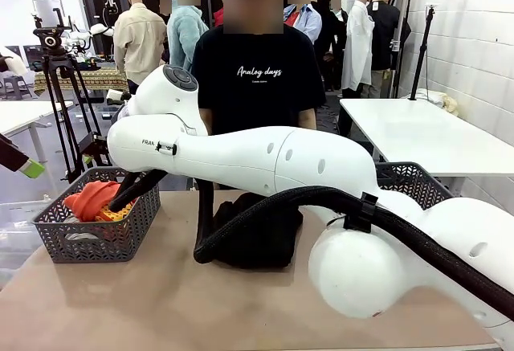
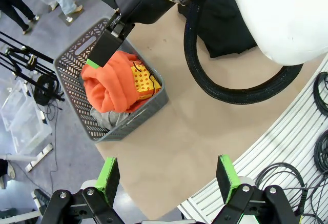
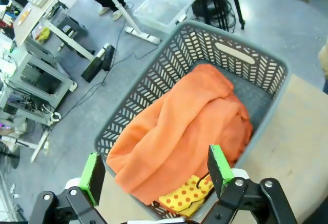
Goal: Sort the tops and bottoms.
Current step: Lift clothes from the center of the table with your left hand.
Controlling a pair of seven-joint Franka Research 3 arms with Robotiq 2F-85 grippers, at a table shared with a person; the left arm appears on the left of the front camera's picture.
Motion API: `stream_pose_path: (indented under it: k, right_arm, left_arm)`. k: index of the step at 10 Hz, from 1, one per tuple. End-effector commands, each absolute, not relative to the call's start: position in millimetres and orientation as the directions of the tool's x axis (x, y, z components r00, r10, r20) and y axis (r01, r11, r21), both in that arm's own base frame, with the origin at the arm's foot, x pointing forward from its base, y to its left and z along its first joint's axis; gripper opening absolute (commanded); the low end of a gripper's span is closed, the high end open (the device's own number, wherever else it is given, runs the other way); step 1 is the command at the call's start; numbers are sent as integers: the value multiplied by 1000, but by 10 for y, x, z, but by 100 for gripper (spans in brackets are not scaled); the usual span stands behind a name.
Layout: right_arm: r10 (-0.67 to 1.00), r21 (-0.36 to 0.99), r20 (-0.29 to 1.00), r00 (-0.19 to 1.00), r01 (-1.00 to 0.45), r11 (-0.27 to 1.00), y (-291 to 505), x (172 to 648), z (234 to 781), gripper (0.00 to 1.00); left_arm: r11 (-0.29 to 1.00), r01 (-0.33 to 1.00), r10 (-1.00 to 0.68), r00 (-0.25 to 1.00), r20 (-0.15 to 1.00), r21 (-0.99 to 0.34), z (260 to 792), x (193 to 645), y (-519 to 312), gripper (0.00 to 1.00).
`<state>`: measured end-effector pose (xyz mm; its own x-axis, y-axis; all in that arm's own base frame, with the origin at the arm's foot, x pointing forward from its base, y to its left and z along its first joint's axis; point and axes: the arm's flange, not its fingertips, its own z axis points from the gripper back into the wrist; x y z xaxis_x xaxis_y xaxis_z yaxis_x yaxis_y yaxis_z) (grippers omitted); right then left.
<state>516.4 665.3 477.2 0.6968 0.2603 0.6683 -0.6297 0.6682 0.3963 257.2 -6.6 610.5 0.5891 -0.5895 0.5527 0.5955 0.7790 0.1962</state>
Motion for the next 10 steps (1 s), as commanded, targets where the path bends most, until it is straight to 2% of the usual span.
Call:
stream_pose_path:
  k: [1, 7, 10]
  right_arm:
    - [258, 396, 672, 694, -632, 666, 6664, 5154, 4769, 100]
    - [260, 396, 668, 697, -630, 668, 6653, 5164, 4773, 100]
    - [354, 264, 677, 646, -661, 702, 5946, 4919, 5287, 100]
  left_arm:
    - [779, 595, -590, 590, 552, 197, 6102, 2574, -68, 98]
    - [779, 595, -590, 590, 552, 197, 6102, 2574, -68, 98]
    - [779, 595, -590, 590, 552, 197, 6102, 2574, -68, 98]
